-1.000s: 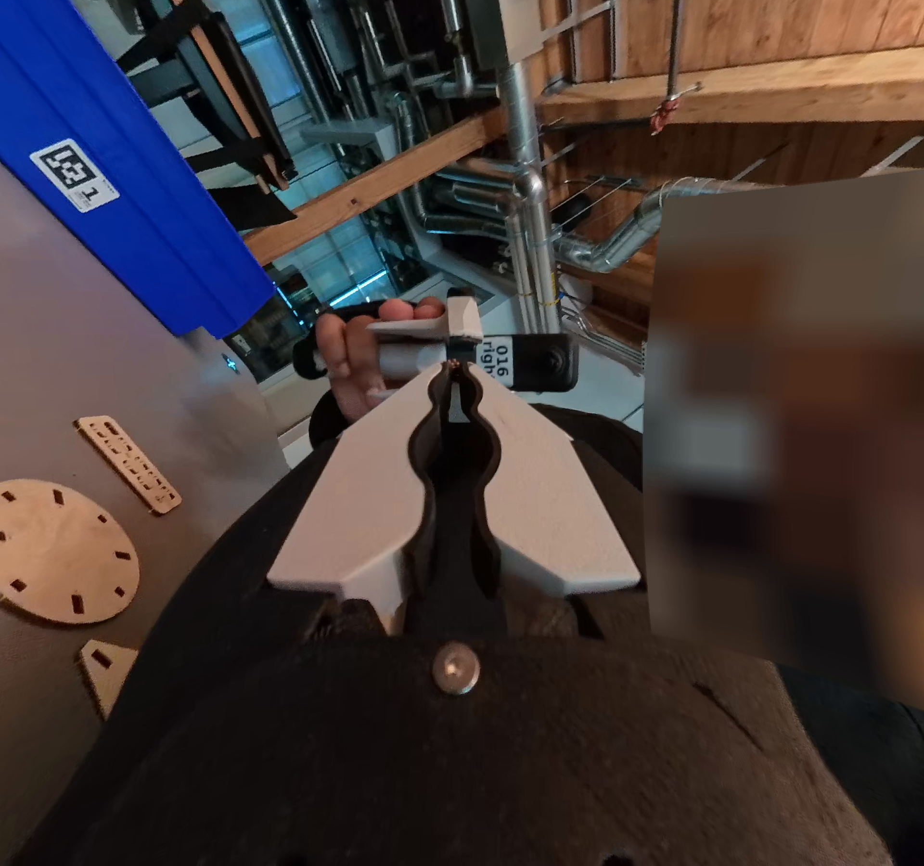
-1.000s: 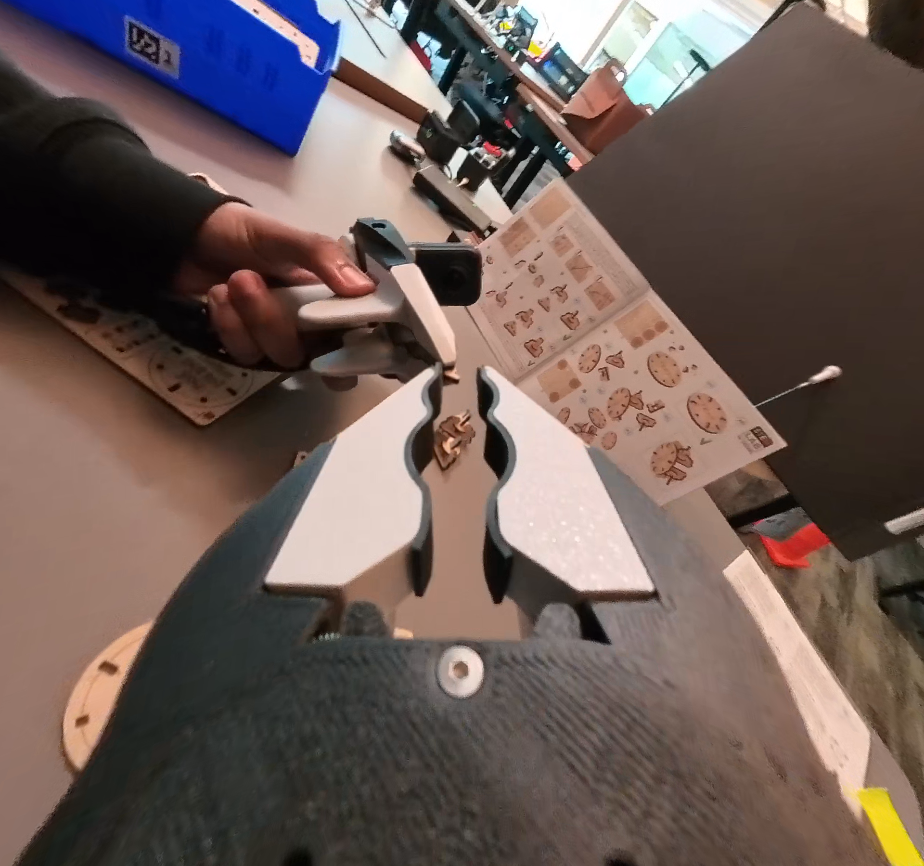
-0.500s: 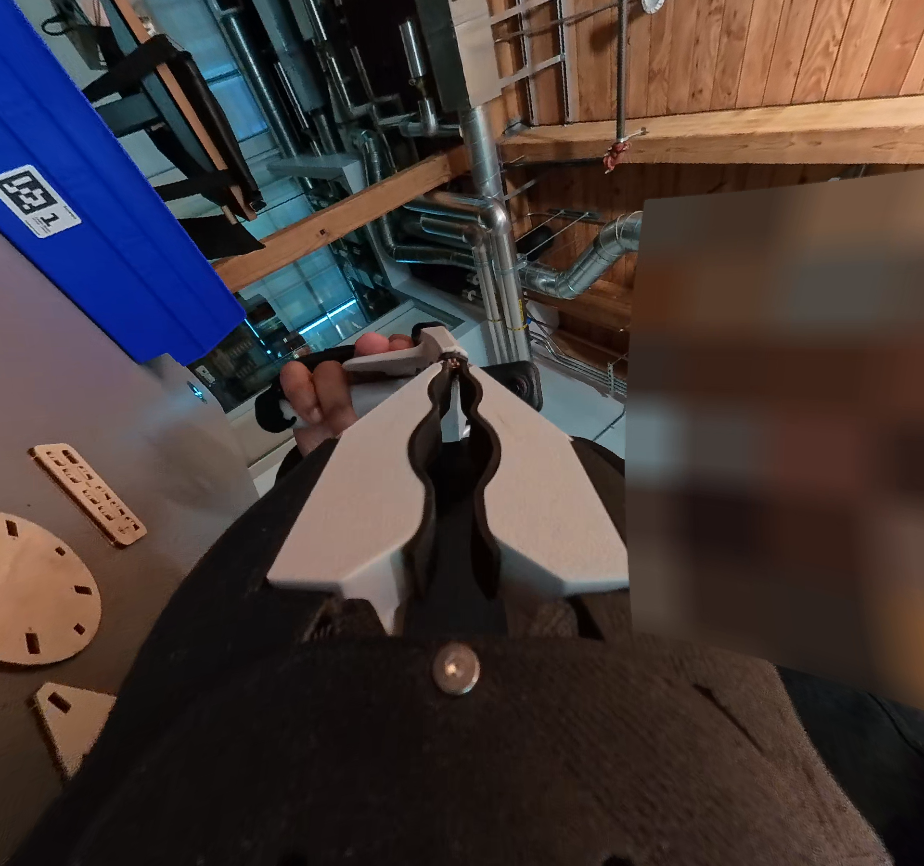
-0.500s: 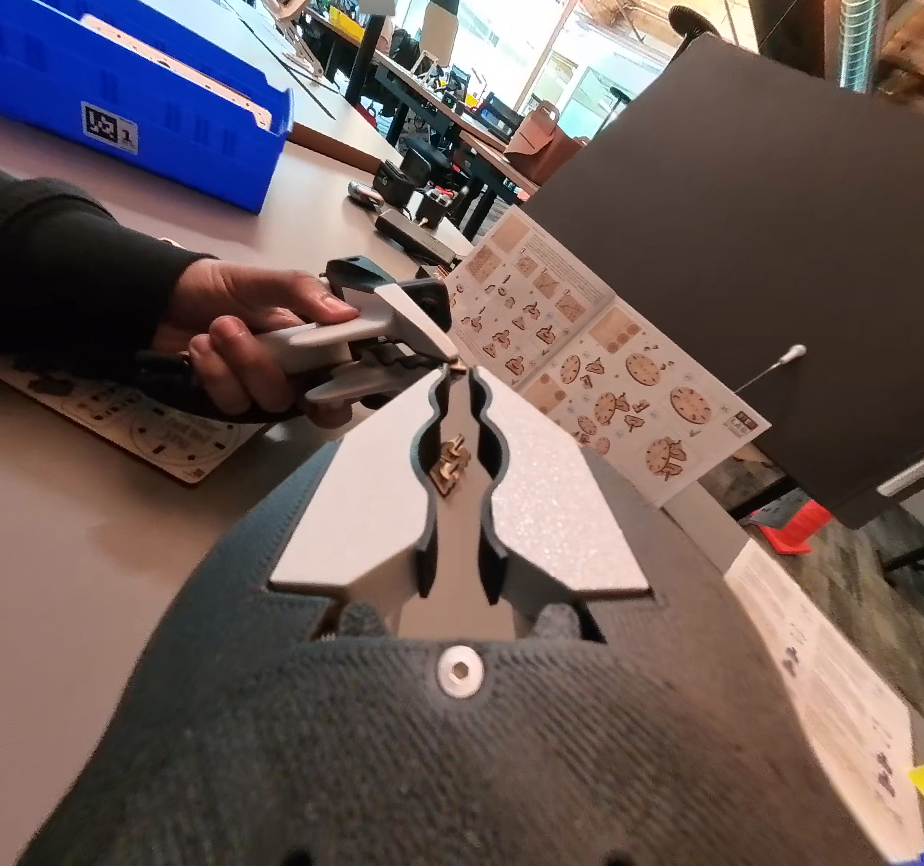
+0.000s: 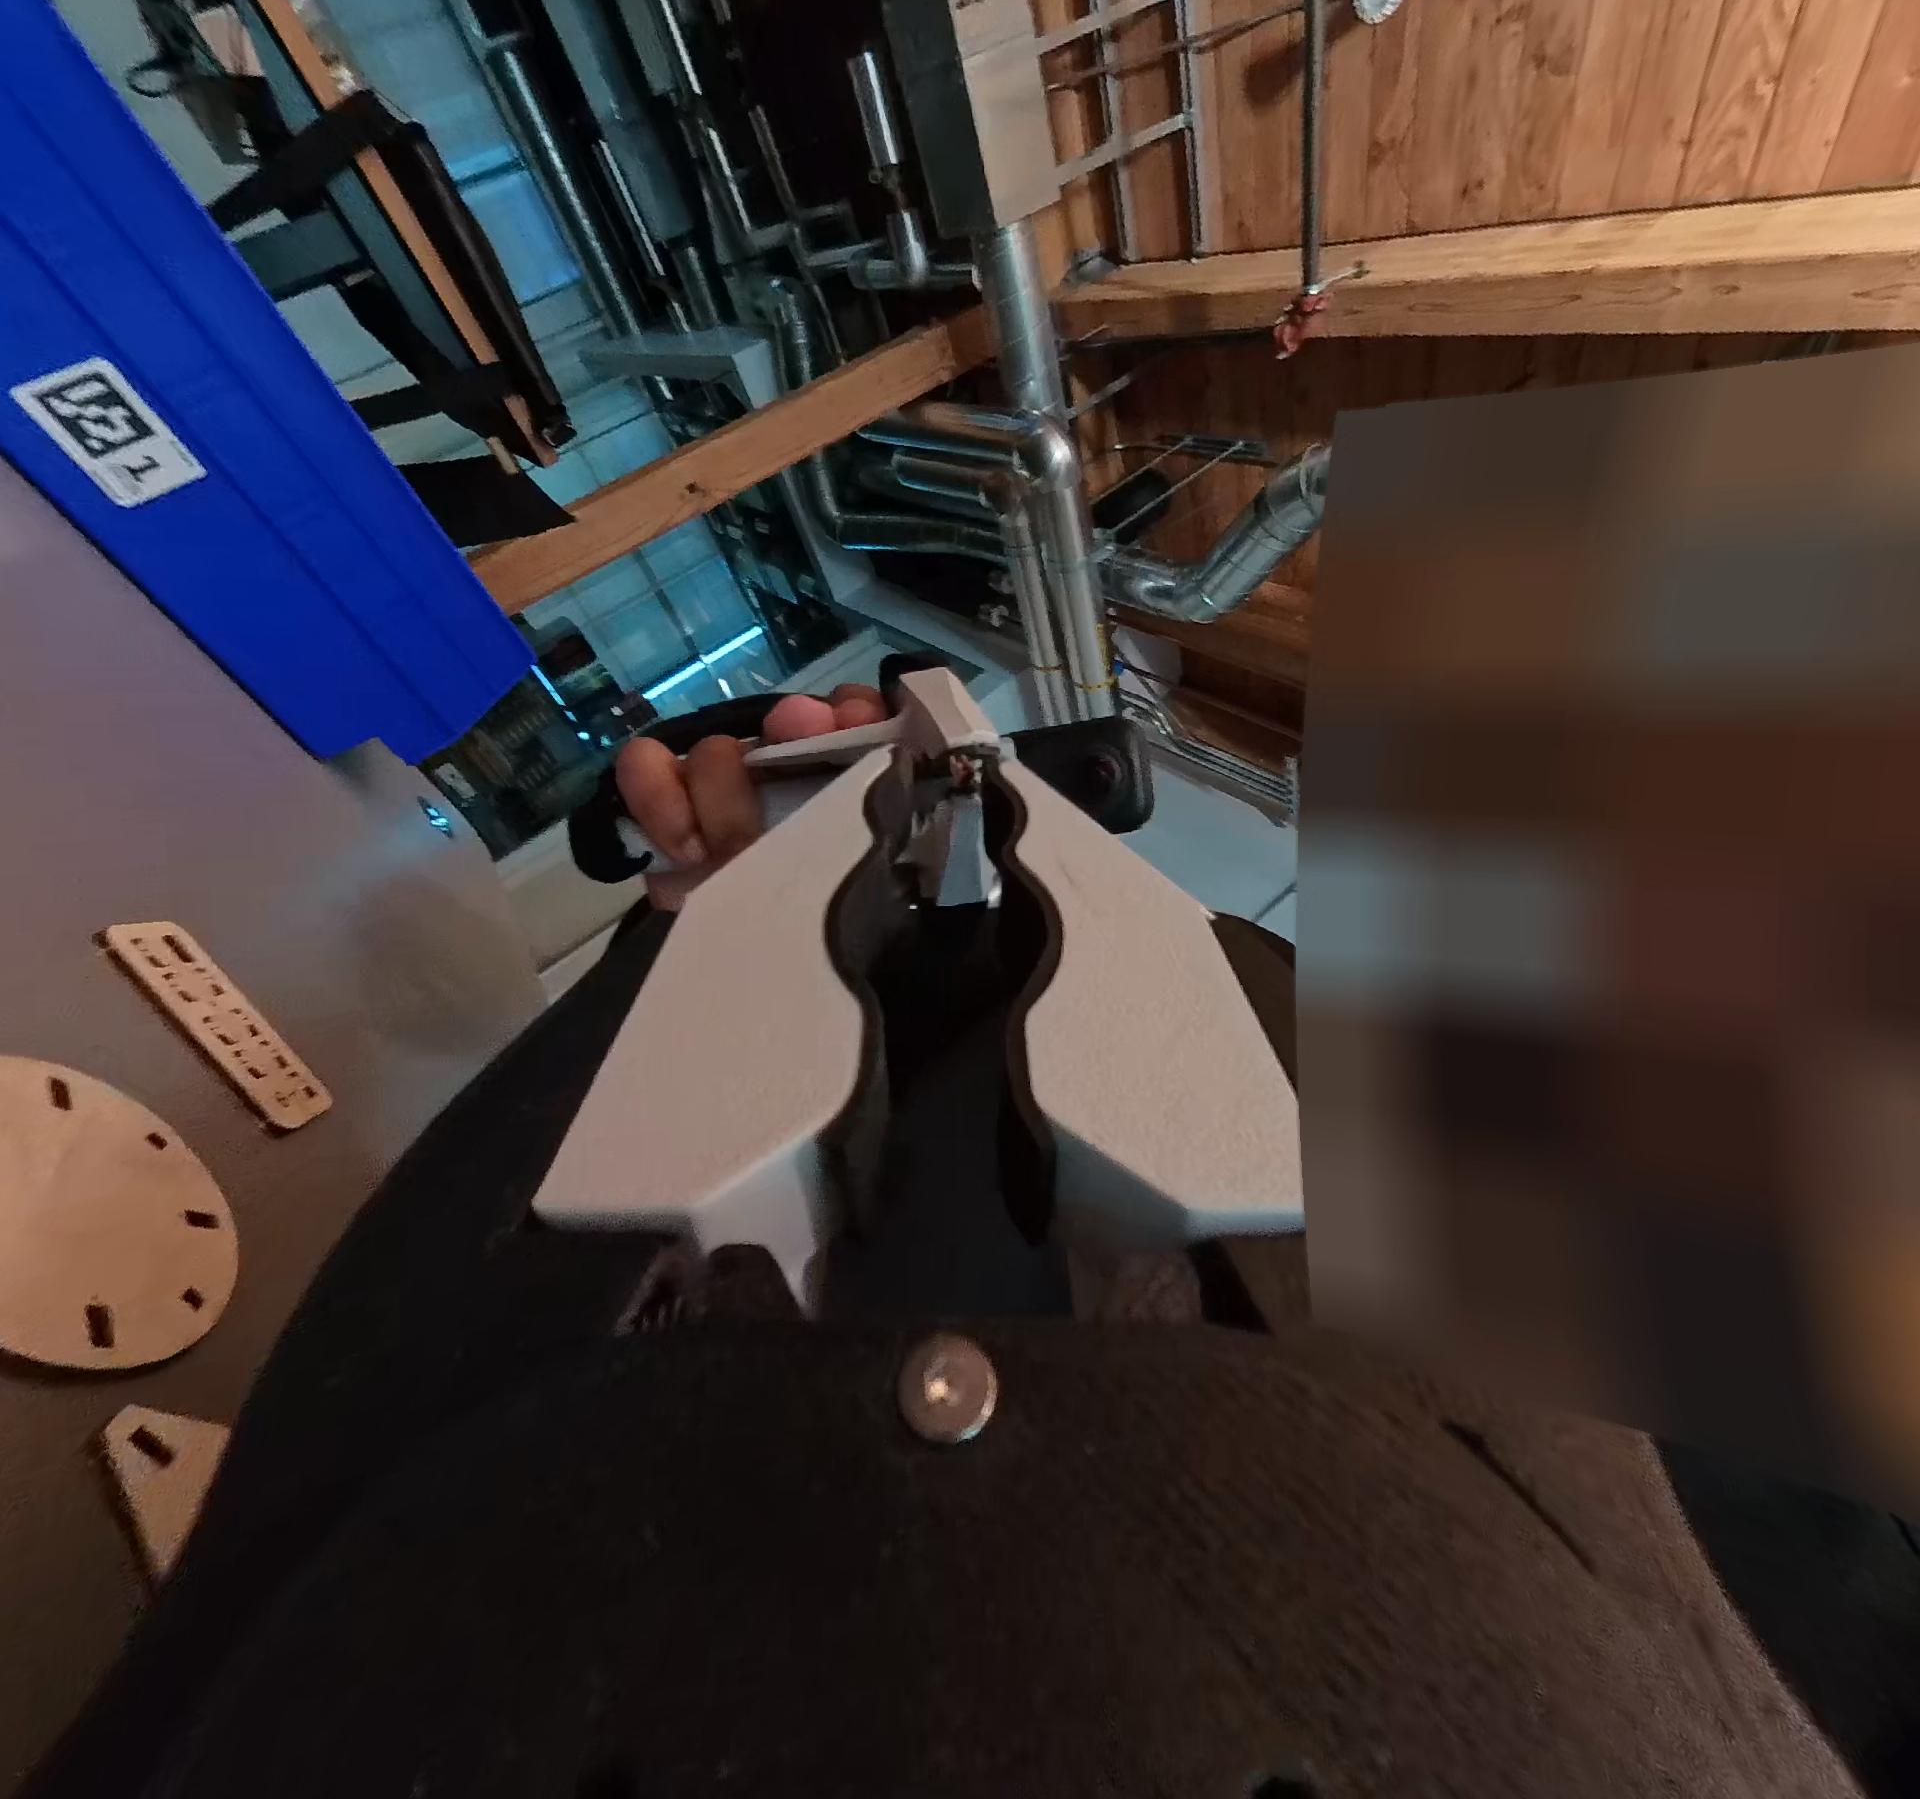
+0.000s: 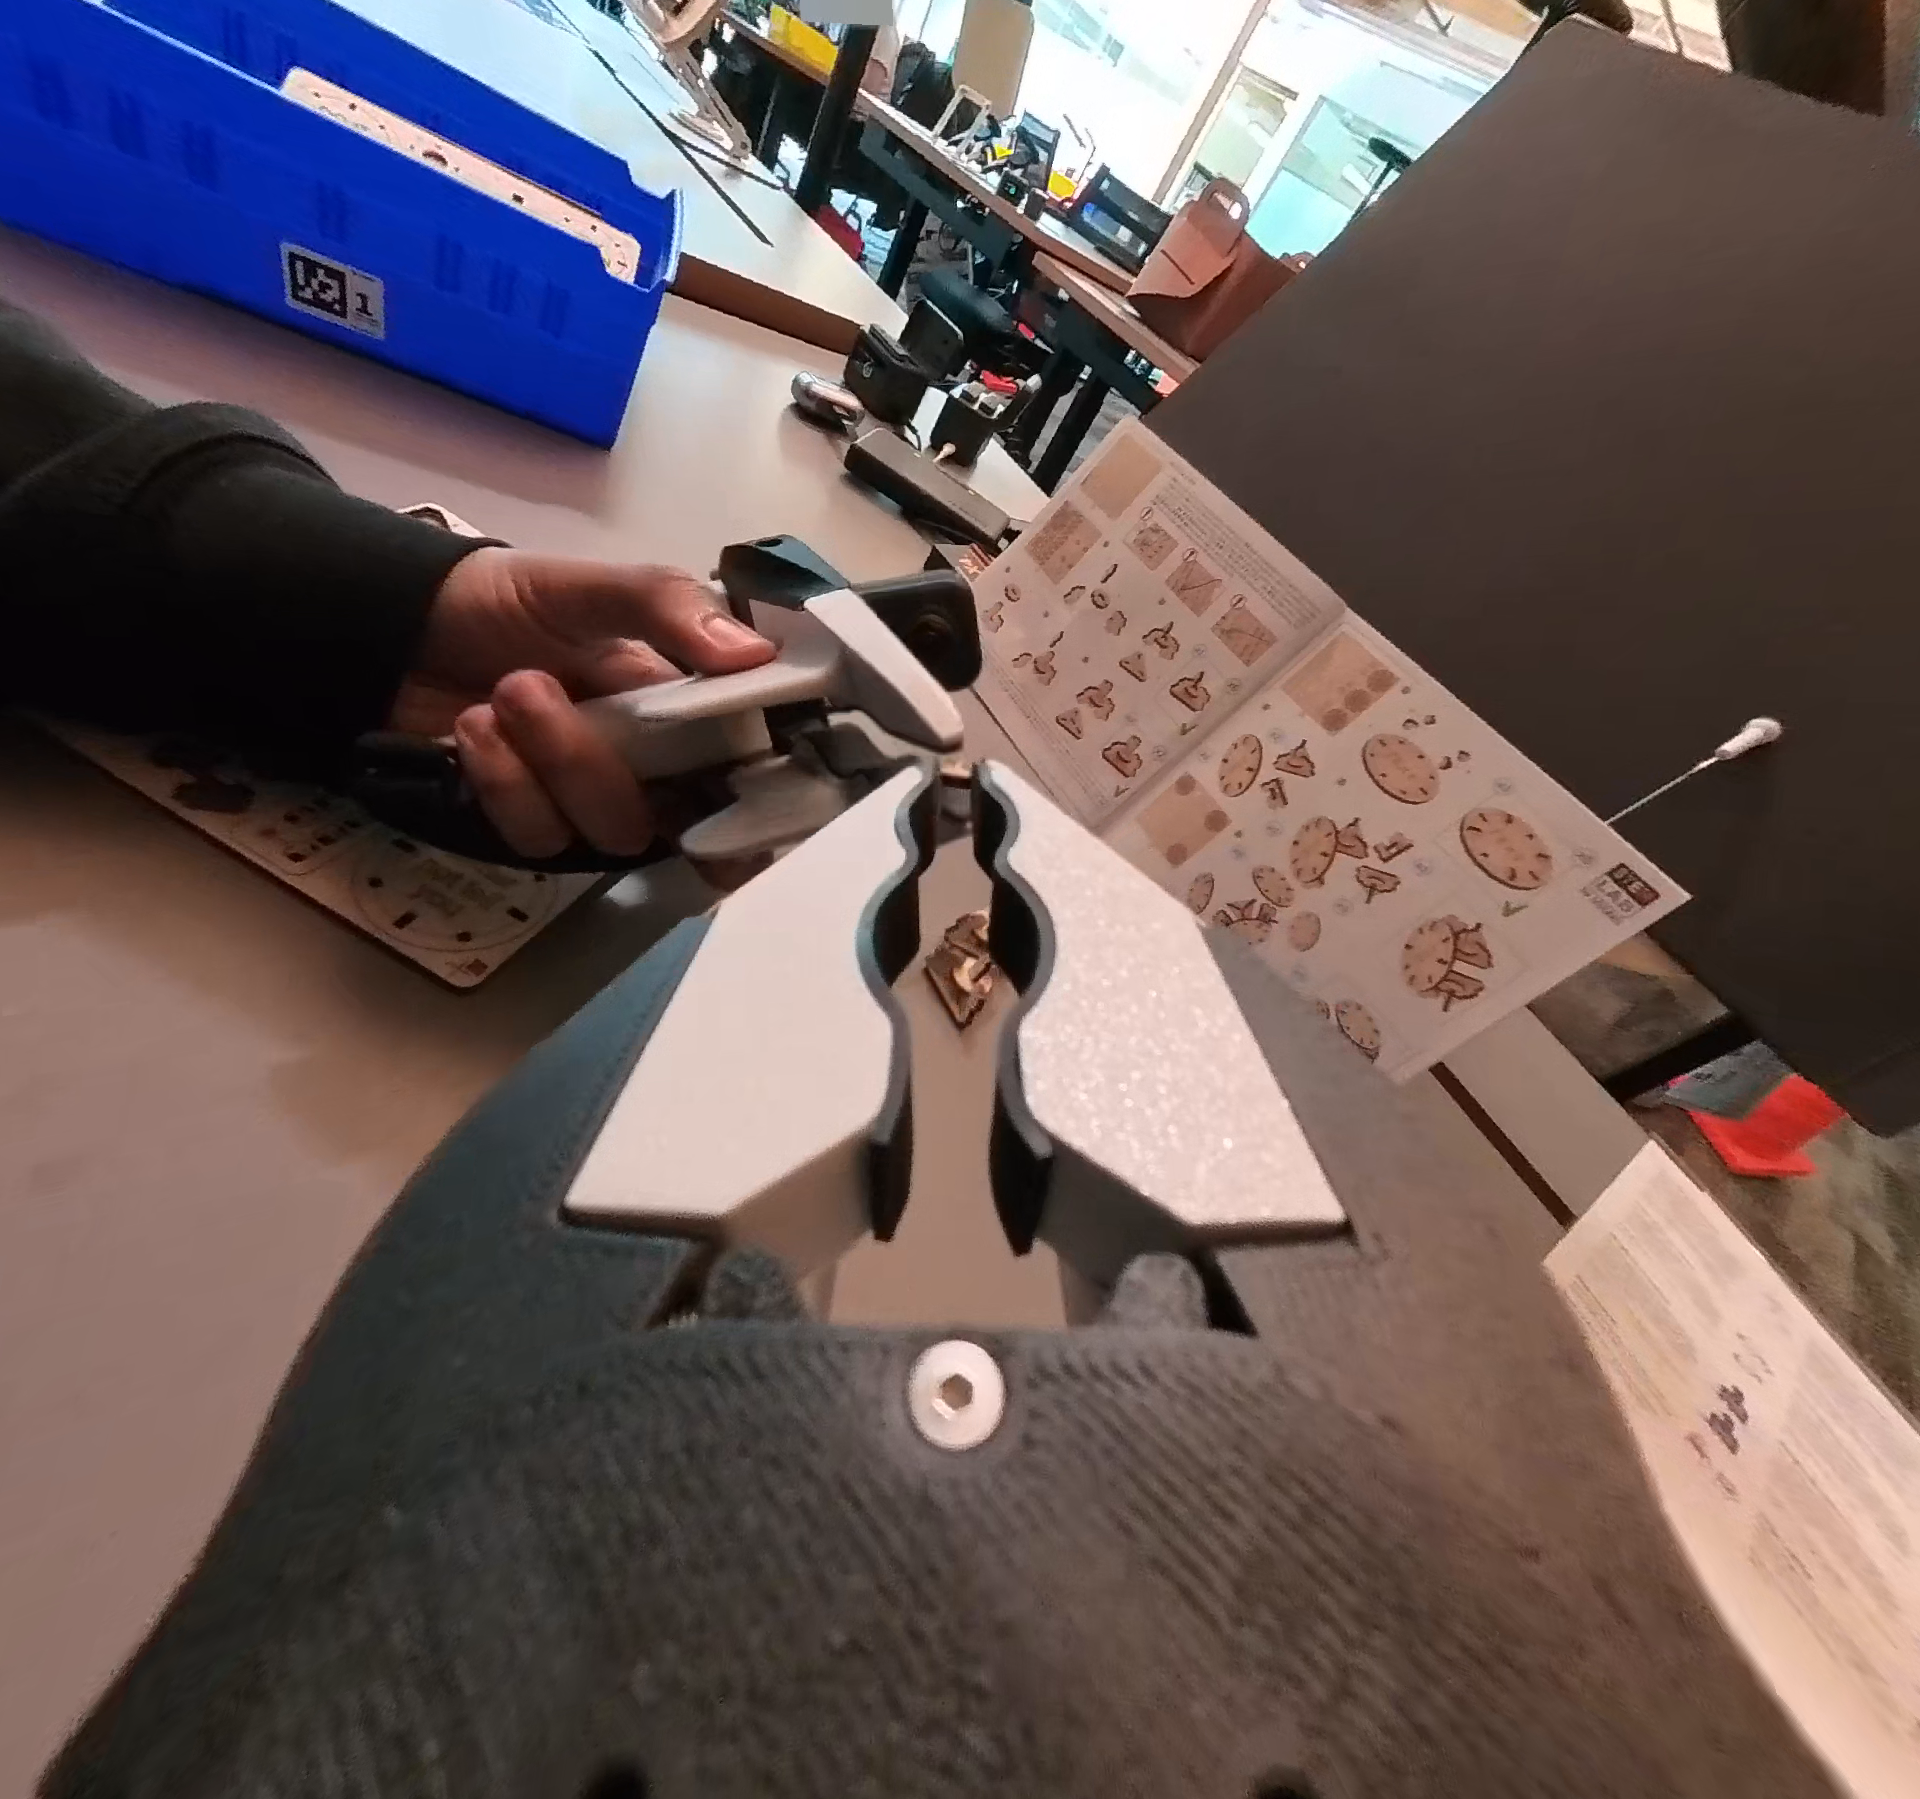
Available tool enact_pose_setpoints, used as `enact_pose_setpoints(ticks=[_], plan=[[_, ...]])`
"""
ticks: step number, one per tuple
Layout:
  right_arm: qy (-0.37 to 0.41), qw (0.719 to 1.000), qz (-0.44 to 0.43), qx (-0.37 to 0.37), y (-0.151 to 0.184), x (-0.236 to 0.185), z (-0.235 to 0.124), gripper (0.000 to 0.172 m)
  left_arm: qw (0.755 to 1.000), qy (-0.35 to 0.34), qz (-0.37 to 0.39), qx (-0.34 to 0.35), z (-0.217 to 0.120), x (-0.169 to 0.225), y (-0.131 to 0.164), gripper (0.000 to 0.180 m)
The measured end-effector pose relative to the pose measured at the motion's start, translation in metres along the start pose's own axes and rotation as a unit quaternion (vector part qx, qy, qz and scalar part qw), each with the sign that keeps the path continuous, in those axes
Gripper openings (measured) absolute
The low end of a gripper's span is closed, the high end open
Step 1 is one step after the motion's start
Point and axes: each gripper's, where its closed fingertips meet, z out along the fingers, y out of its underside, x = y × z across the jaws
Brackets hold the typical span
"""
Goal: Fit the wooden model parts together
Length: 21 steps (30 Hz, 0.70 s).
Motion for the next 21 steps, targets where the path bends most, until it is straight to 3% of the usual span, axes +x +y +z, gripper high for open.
enact_pose_setpoints(ticks=[1, 4, 7, 10, 13, 17, 21], plan=[[-0.004, 1.000, -0.003, -0.004, 0.000, -0.001, 0.000, 0.003, 1.000, -0.008, 0.007, 0.004, -0.001, -0.001, -0.002, 0.016], [-0.028, 0.999, -0.015, -0.033, 0.009, -0.003, 0.000, 0.004, 0.998, -0.049, 0.039, 0.019, -0.006, -0.007, -0.010, 0.023], [-0.083, 0.987, -0.016, -0.134, 0.044, -0.006, 0.003, 0.004, 0.974, -0.196, 0.111, -0.015, -0.020, -0.036, -0.012, 0.016], [-0.164, 0.947, 0.029, -0.274, 0.094, -0.011, -0.003, 0.004, 0.904, -0.361, 0.207, -0.096, -0.041, -0.067, -0.010, 0.002], [-0.245, 0.877, 0.101, -0.400, 0.136, -0.023, -0.016, 0.004, 0.820, -0.473, 0.264, -0.187, -0.061, -0.092, 0.000, 0.000], [-0.321, 0.810, 0.160, -0.465, 0.149, -0.043, -0.021, 0.003, 0.775, -0.510, 0.274, -0.253, -0.068, -0.112, 0.019, 0.000], [-0.343, 0.791, 0.113, -0.495, 0.149, -0.043, -0.018, 0.004, 0.751, -0.526, 0.277, -0.288, -0.072, -0.121, 0.028, 0.000]])
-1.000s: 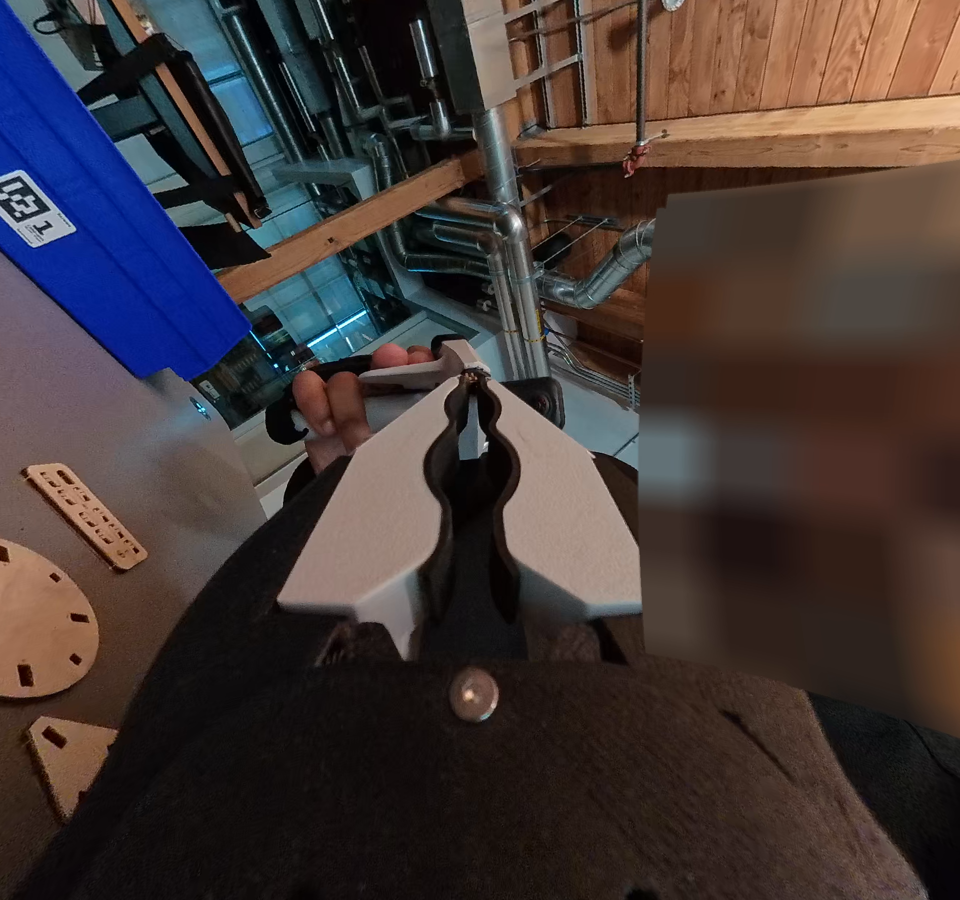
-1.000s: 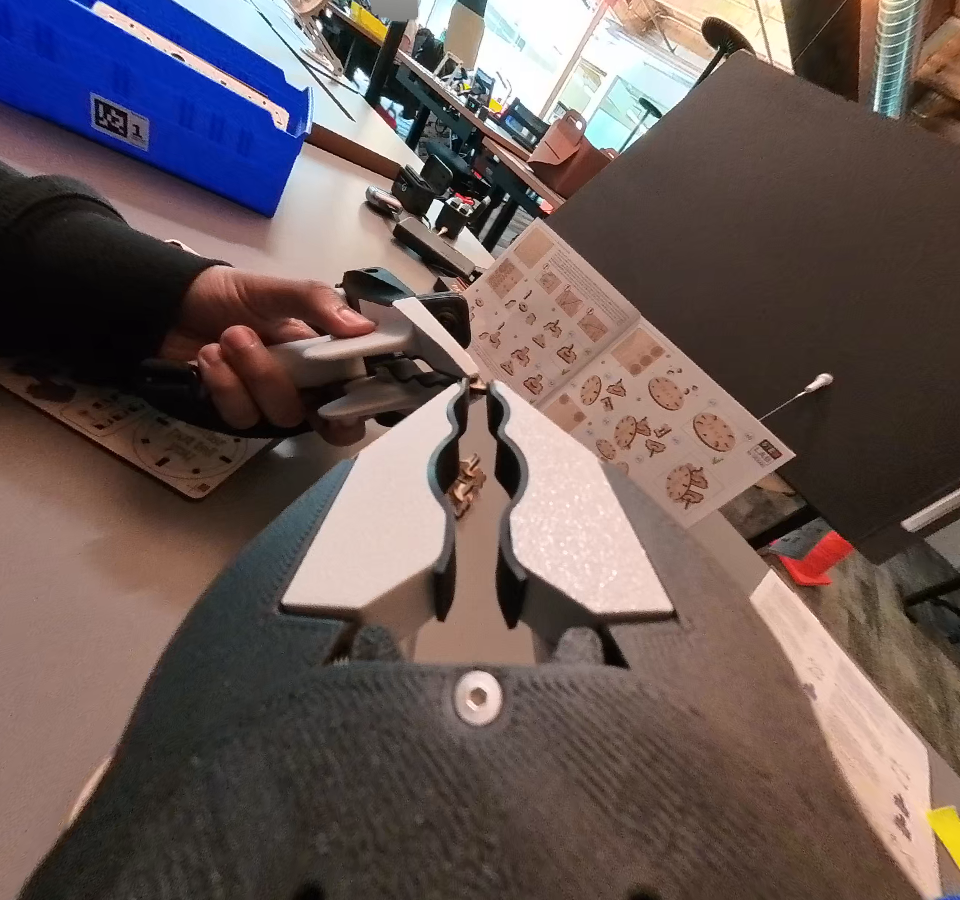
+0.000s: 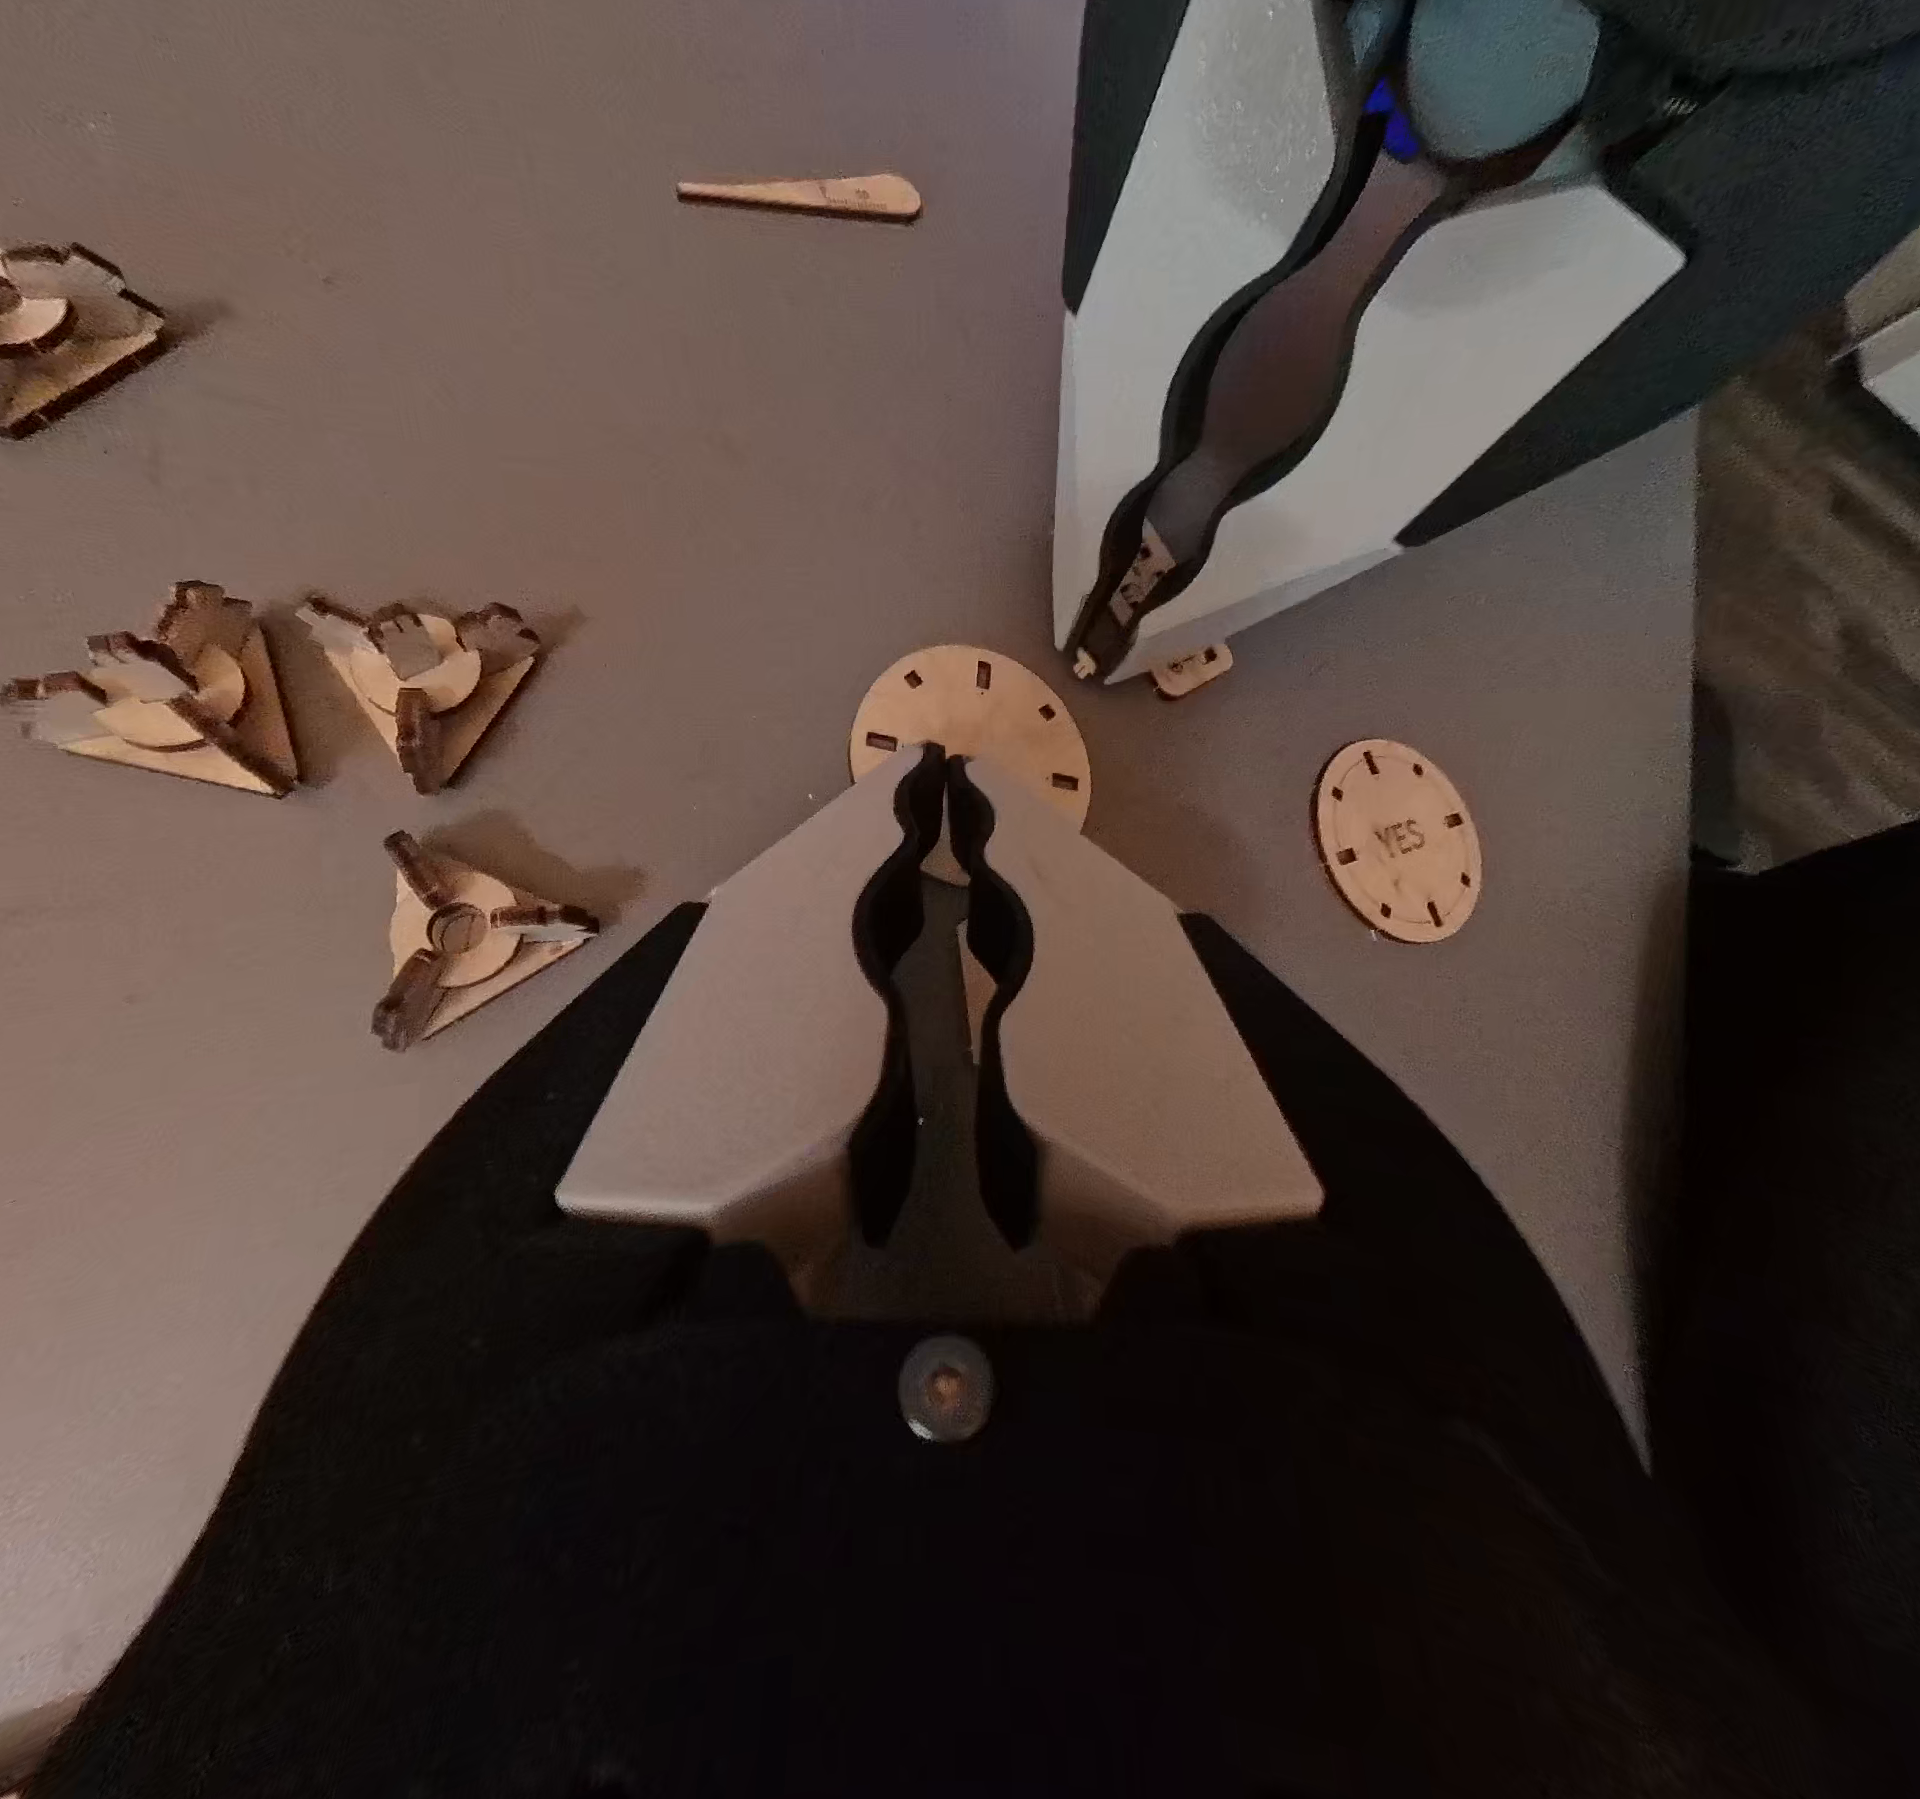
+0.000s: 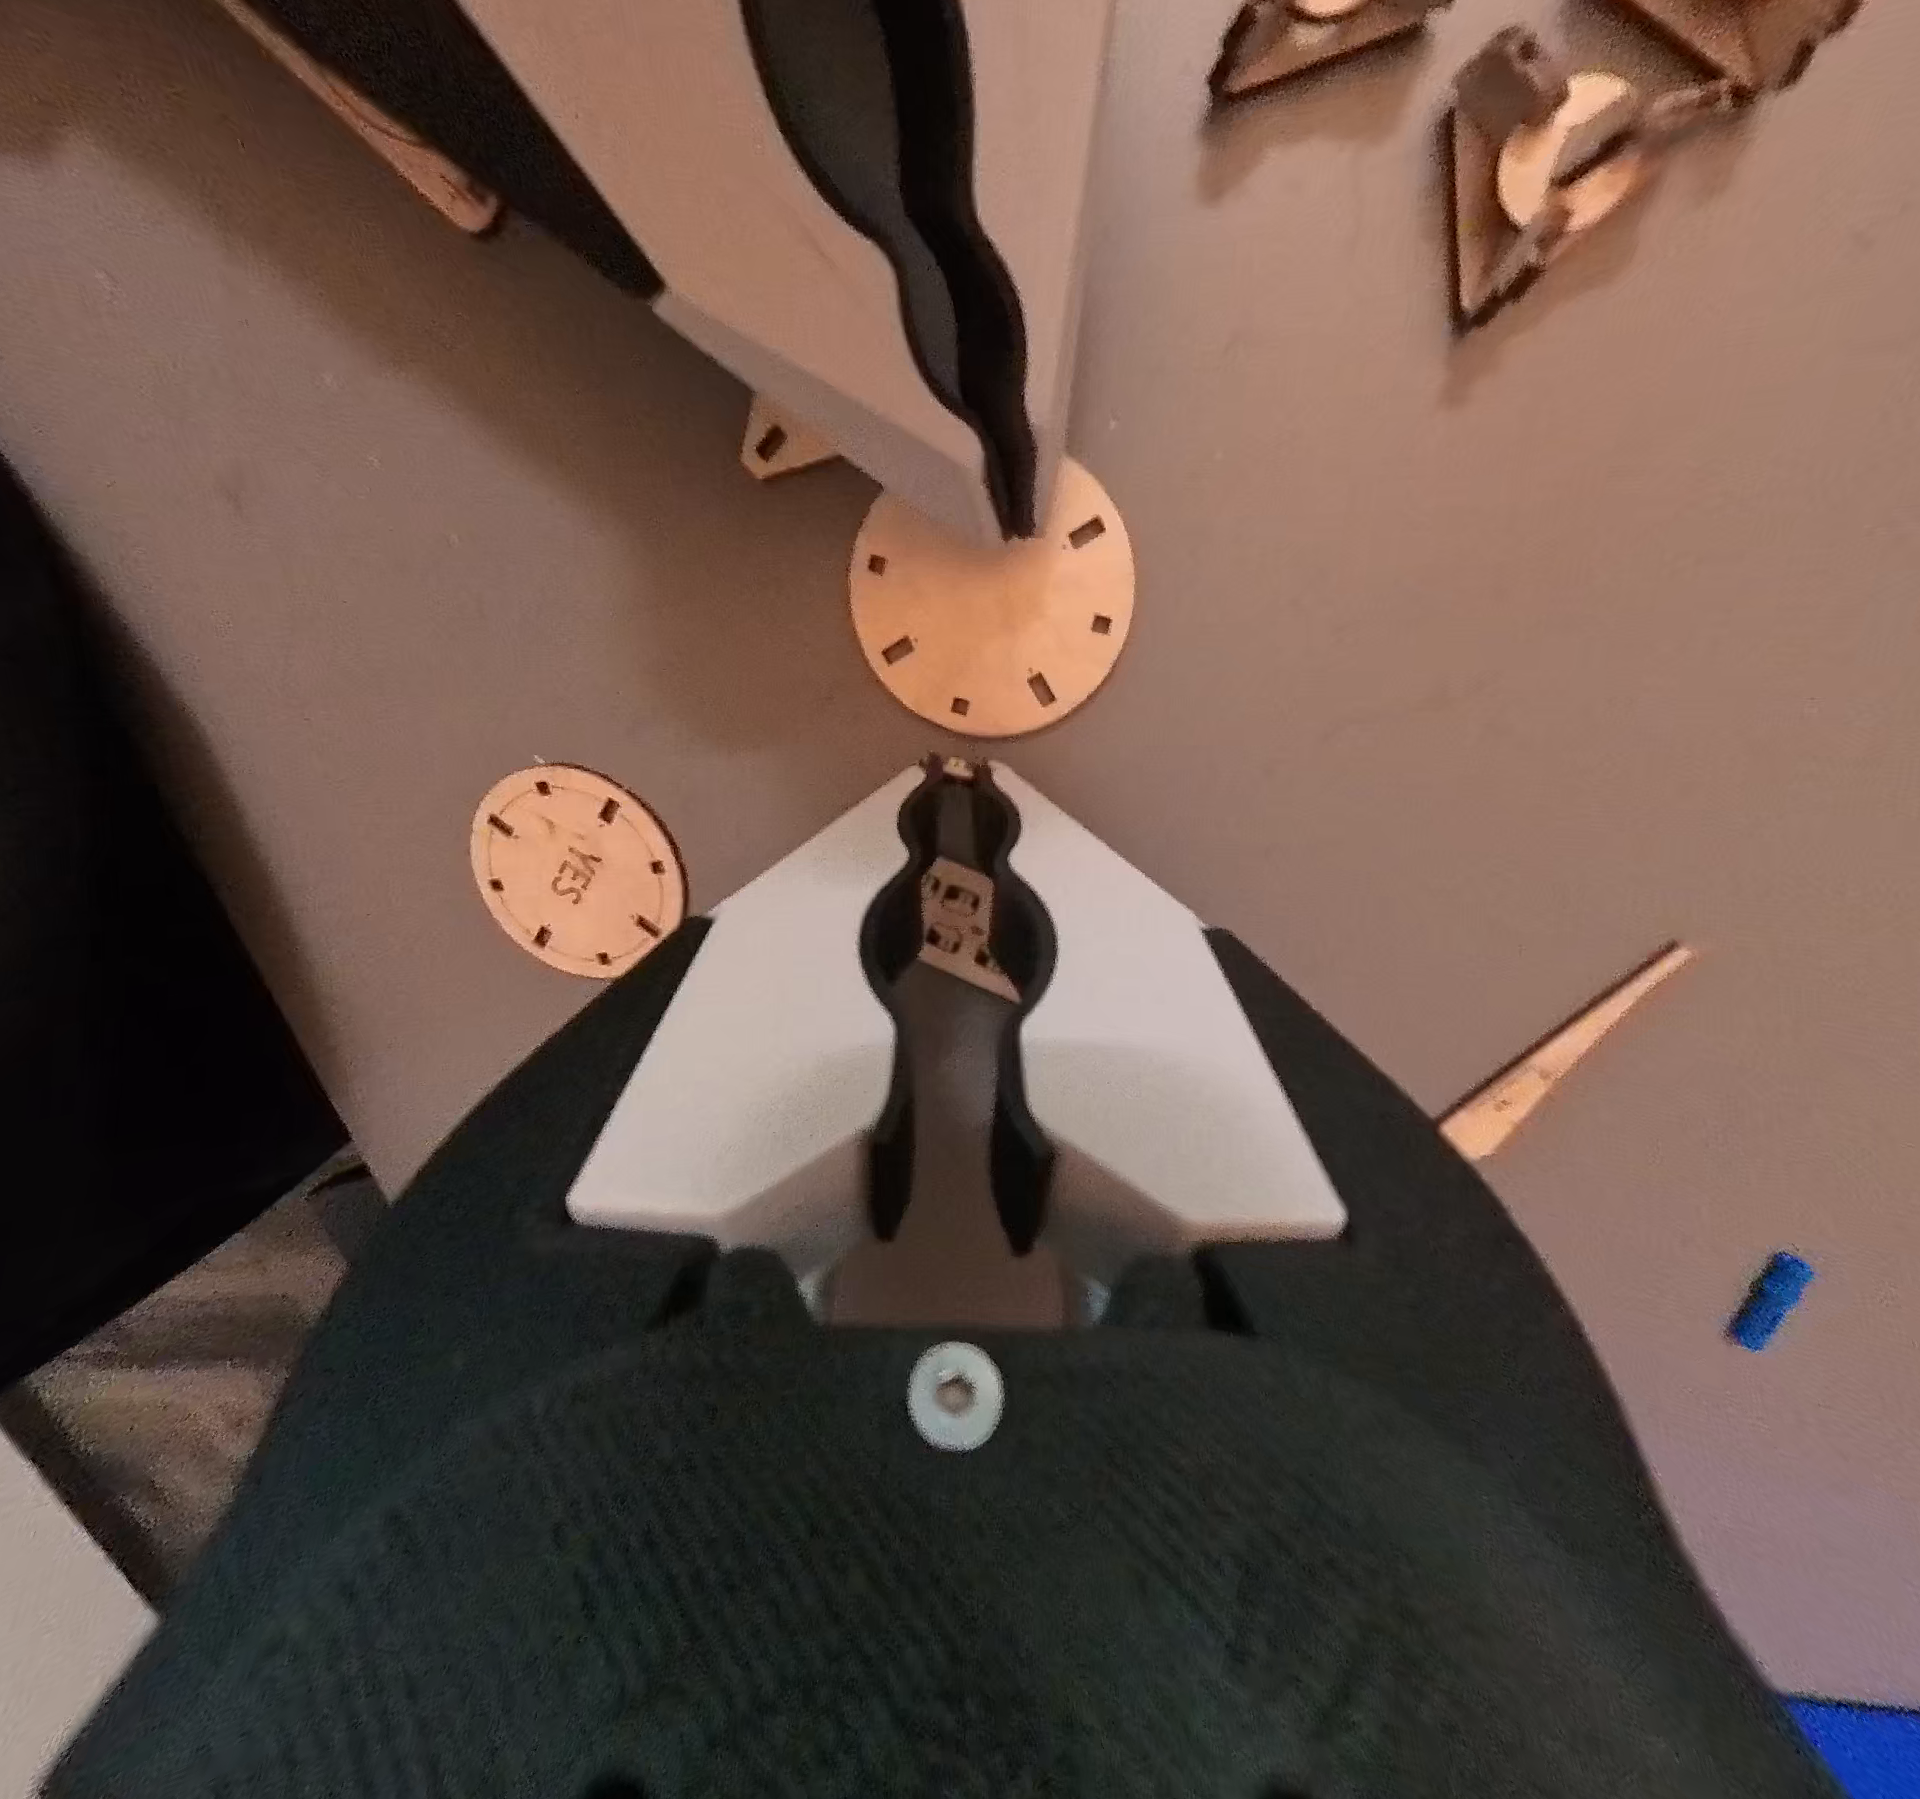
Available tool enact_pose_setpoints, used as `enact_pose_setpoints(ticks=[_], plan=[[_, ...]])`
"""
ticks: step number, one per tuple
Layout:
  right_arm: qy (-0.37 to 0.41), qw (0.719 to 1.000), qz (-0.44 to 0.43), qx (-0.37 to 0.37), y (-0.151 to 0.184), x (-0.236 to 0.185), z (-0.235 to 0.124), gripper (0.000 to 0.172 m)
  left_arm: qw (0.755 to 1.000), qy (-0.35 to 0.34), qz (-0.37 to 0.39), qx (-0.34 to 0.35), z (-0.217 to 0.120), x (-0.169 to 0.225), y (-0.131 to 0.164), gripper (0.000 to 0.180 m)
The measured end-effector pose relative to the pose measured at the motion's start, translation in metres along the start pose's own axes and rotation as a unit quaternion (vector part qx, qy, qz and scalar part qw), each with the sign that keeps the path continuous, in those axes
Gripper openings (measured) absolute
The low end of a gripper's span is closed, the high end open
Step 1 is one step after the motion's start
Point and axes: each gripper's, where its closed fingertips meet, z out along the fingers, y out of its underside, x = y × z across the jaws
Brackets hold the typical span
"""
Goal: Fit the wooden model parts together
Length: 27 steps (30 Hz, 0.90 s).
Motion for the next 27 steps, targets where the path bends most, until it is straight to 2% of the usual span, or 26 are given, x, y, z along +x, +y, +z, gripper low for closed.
enact_pose_setpoints(ticks=[3, 11, 27], plan=[[-0.013, 1.000, -0.008, -0.017, -0.0057, -0.0044, -0.0010, 0.004, 1.000, -0.012, -0.003, -0.028, 0.0043, -0.0034, 0.0082, 0.000], [-0.014, 0.998, -0.002, -0.065, -0.0071, 0.0013, 0.0053, 0.003, 0.999, 0.007, -0.032, -0.023, 0.0040, -0.0035, 0.0082, 0.000], [-0.021, 0.994, 0.030, -0.106, -0.0097, 0.0014, 0.0074, 0.003, 0.996, 0.032, -0.081, -0.015, 0.0025, -0.0043, 0.0084, 0.000]])
